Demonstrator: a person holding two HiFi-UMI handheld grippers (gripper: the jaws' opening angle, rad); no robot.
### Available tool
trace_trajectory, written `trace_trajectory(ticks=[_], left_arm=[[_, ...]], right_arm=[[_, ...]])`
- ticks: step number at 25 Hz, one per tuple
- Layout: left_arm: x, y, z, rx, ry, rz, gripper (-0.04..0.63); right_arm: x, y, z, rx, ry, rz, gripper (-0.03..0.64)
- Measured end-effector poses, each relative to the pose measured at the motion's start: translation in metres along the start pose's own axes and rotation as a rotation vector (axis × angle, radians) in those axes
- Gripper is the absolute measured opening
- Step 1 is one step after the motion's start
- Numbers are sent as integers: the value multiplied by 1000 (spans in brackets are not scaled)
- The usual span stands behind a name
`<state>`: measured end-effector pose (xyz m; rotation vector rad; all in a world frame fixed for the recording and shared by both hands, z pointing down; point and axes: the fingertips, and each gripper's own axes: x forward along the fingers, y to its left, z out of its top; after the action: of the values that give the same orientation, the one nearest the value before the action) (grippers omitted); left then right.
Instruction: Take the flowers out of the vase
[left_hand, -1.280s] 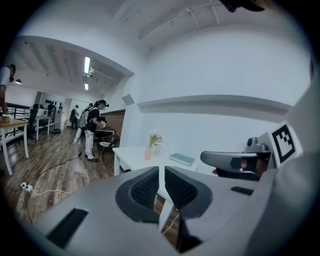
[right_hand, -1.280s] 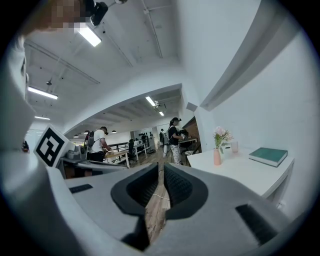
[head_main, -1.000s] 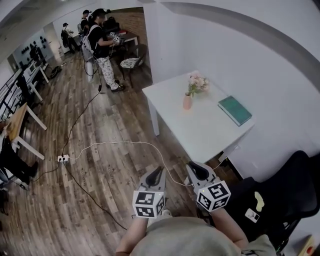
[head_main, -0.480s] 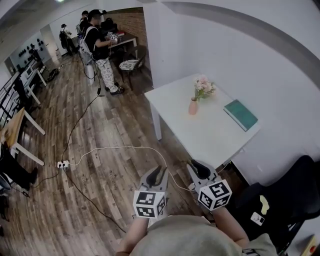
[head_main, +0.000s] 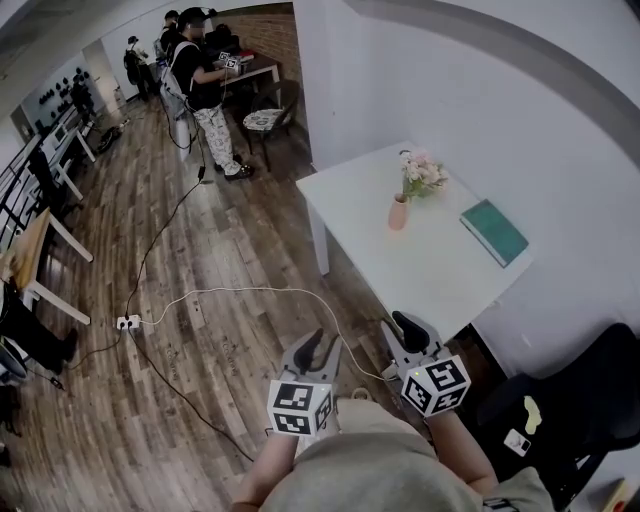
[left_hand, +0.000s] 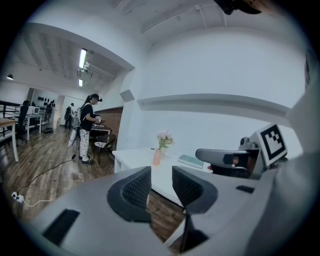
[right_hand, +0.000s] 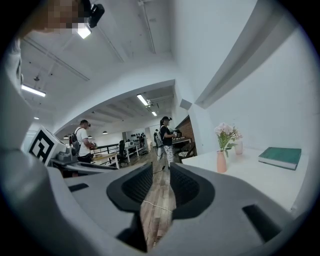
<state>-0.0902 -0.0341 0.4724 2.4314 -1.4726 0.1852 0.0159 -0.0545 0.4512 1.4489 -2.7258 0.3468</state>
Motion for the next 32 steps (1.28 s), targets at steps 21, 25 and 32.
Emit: trace_trajectory(ticks=[21, 25, 32], left_arm=[[158, 93, 62, 5, -13, -28, 122], [192, 109, 77, 9, -13, -48, 121], [241, 130, 91, 10, 3, -77, 121]], right_arm=[[157, -94, 58, -32, -55, -51, 117], [185, -119, 67, -34, -55, -80, 118], [223, -158, 73, -28, -45, -130, 120]])
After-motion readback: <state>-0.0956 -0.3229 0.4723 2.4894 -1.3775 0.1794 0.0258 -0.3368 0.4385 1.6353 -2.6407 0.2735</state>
